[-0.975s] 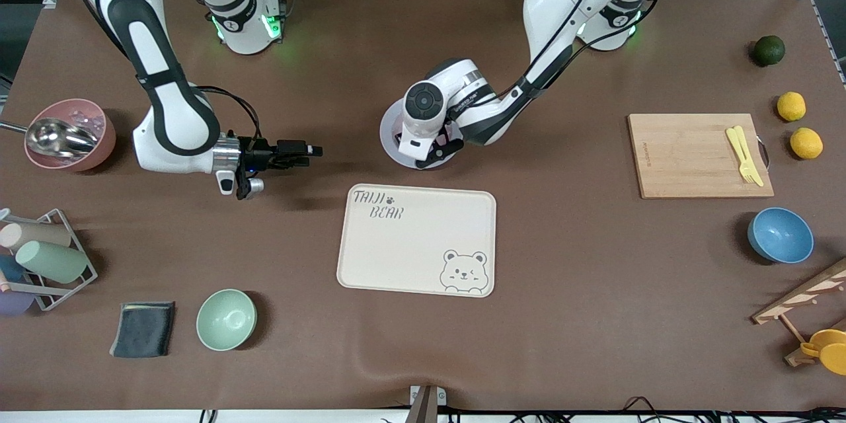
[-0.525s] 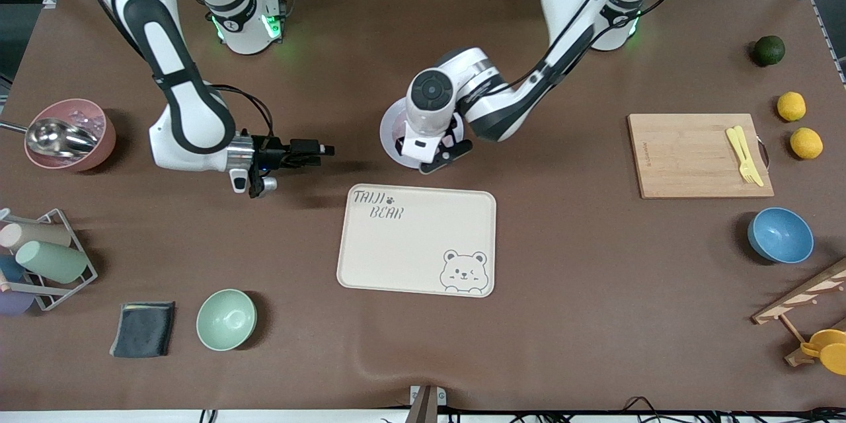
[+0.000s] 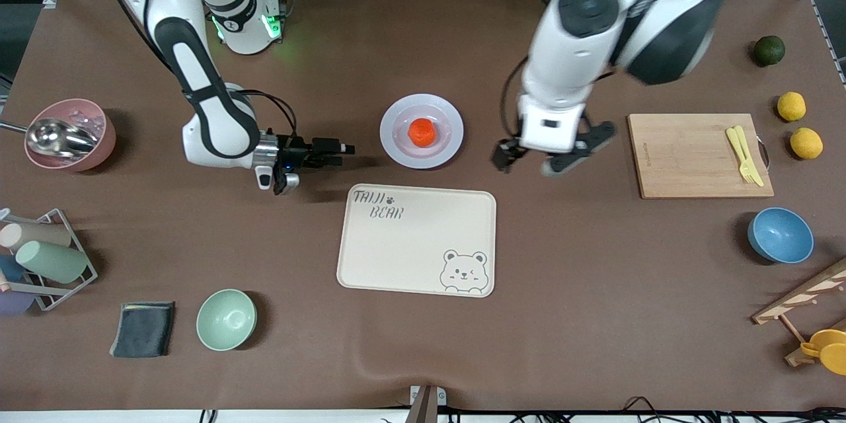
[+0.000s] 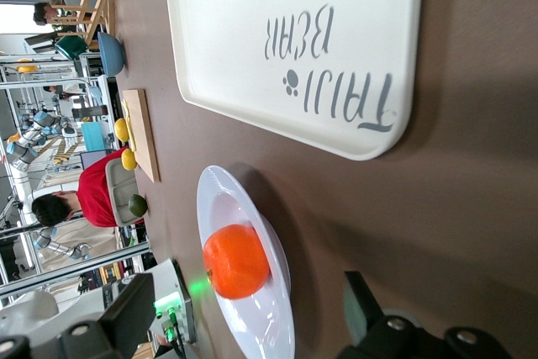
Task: Place orange and plate with both arms
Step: 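Withdraw the left gripper while the right gripper reaches the plate rim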
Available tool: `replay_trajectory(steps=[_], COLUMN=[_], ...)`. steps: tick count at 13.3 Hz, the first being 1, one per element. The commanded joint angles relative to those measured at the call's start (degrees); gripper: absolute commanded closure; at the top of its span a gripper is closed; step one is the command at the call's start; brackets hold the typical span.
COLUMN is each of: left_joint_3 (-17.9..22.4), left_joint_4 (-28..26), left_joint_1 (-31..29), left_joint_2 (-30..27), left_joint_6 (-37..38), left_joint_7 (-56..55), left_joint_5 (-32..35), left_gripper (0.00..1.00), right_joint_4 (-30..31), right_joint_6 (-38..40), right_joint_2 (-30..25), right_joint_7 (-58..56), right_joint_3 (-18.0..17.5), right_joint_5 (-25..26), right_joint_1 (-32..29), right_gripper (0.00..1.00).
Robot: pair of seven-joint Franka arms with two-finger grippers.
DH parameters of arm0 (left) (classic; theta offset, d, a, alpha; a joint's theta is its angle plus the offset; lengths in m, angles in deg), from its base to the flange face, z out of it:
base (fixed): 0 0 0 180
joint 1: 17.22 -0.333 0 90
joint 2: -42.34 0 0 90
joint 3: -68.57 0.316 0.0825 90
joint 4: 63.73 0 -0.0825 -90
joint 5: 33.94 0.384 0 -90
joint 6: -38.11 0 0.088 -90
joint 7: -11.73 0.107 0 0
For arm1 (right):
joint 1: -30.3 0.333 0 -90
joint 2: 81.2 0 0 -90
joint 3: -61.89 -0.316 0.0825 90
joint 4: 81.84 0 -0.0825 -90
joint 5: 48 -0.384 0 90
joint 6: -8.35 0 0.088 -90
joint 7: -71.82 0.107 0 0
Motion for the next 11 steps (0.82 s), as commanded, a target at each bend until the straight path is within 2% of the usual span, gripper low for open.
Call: replay_trajectory(steps=[1, 3, 5, 6, 9, 11], left_joint_3=[-0.6, -0.6, -0.8, 0.9, 14.8, 18.2], left_joint_4=[2.5, 5.0, 5.1, 4.9, 4.5, 4.5], left_joint_1=[-6.2, -10.0, -13.8, -14.0, -6.3, -5.4], left_joint_2=[-2.1, -2.8, -4.2, -5.8, -7.8, -8.6], left_joint_6=[6.2, 9.8, 10.7, 10.7, 11.3, 13.2], left_joint_7=[11.2, 17.4, 23.8, 28.9, 41.4, 47.1], left_joint_5=[0.4, 0.0, -0.8, -2.3, -4.6, -4.9], left_gripper=[0.00, 0.00, 0.00, 0.00, 0.00, 0.00], right_joint_4=[0.8, 0.9, 1.5, 1.5, 1.5, 1.5], right_joint_6=[-1.9, -1.6, -1.7, -2.0, -2.4, -2.3], right_joint_2=[0.9, 2.1, 2.2, 2.3, 3.0, 3.2], right_joint_7=[-3.8, -5.2, -5.9, -6.0, -8.1, -8.4], right_joint_3=[0.4, 0.3, 0.3, 0.3, 0.4, 0.4], right_joint_5=[-4.7, -6.7, -9.3, -11.0, -13.4, -13.4], right_joint_1=[2.5, 2.6, 4.4, 5.3, 7.1, 7.1], right_gripper=[0.06, 0.07, 0.12, 0.13, 0.16, 0.16])
